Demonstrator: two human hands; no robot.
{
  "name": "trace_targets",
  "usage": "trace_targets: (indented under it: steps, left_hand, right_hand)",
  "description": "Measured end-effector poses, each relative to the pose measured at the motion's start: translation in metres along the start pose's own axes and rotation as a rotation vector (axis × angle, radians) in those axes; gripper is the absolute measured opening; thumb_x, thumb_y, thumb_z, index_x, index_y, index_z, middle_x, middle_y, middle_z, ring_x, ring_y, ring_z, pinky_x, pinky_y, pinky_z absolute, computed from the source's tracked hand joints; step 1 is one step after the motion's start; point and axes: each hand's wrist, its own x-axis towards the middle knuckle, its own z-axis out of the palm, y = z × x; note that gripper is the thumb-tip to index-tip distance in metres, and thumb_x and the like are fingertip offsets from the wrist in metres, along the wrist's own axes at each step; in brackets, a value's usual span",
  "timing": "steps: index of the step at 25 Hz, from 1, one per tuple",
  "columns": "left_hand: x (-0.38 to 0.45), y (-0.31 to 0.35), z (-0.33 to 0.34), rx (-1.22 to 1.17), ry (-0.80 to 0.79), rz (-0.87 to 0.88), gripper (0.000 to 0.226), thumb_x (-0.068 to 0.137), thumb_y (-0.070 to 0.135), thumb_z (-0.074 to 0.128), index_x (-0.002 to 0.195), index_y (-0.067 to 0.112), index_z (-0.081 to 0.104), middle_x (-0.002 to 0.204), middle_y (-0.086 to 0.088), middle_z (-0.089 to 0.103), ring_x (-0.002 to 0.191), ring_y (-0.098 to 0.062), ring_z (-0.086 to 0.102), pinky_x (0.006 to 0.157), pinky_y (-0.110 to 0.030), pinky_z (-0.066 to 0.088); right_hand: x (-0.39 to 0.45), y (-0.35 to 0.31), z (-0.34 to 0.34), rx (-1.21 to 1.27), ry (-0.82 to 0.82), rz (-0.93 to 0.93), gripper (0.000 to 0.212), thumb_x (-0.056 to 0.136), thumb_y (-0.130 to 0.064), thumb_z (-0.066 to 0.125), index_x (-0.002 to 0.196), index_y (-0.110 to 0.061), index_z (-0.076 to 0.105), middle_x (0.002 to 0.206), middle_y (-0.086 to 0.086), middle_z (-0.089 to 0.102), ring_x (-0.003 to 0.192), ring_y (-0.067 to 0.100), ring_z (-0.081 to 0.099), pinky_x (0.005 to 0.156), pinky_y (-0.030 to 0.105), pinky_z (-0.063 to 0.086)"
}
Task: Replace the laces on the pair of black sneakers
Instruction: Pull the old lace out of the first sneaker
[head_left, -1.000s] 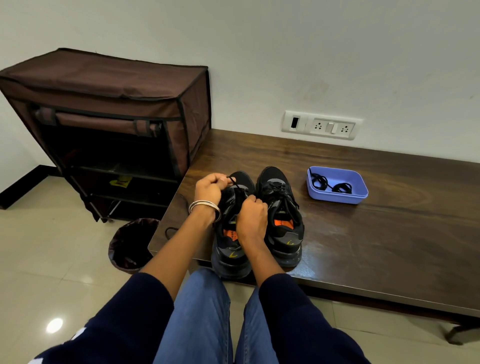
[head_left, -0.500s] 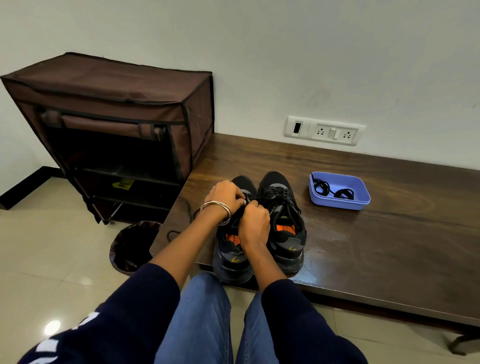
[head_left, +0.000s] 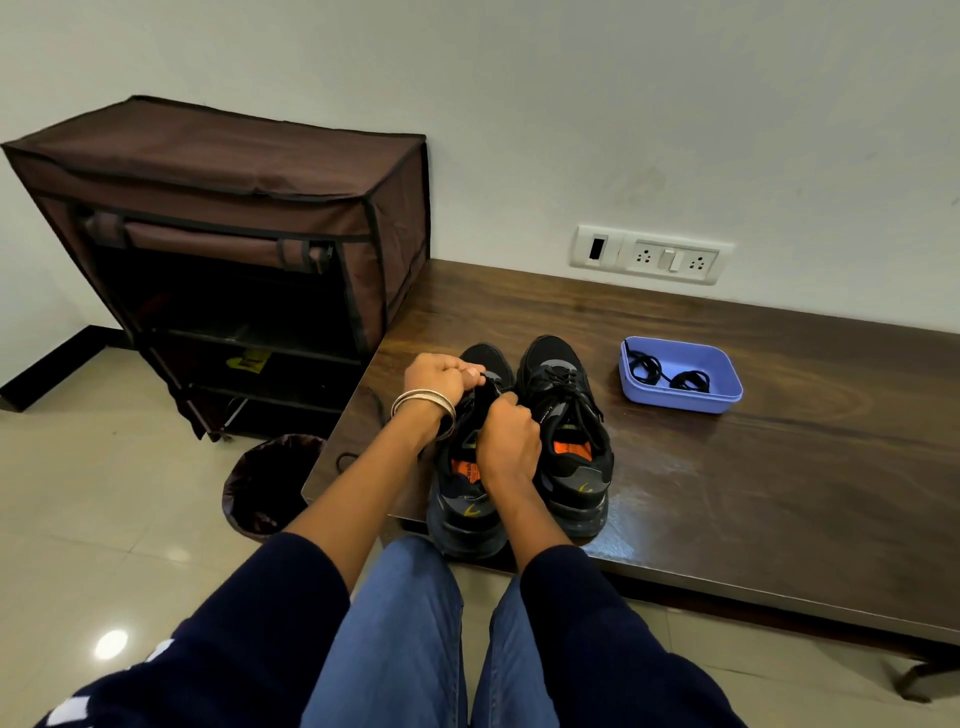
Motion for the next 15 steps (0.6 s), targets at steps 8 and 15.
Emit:
trace_targets:
  steps: [8,15]
  left_hand:
    - [-0.005,-0.018,0.015,-0.803,0.145,-0.264,0.035,0.094,-0.014,0.037,0.066,0.002,0.051,0.046,-0.001,0.062,0.042,-0.01,0.062,0.049,-0.017,0.052]
    - [-0.005,-0.012,0.012,-0.934,0.189,-0.275,0.039,0.099,-0.005,0.028,0.065,0.008,0.042,0.045,-0.002,0.048,0.039,-0.015,0.046,0.047,-0.023,0.046]
  right_hand:
    - [0.001,-0.004,0.0,-0.041,-0.039,-0.017,0.025,0.099,-0.002,0.038,0.122,0.004,0.046,0.112,0.022,0.064,0.102,0.037,0.065,0.074,0.039,0.053]
    - [0.002,-0.003,0.002,-0.059,-0.048,-0.035,0.027,0.099,-0.001,0.037,0.123,0.005,0.045,0.113,0.023,0.064,0.102,0.036,0.065,0.074,0.037,0.053]
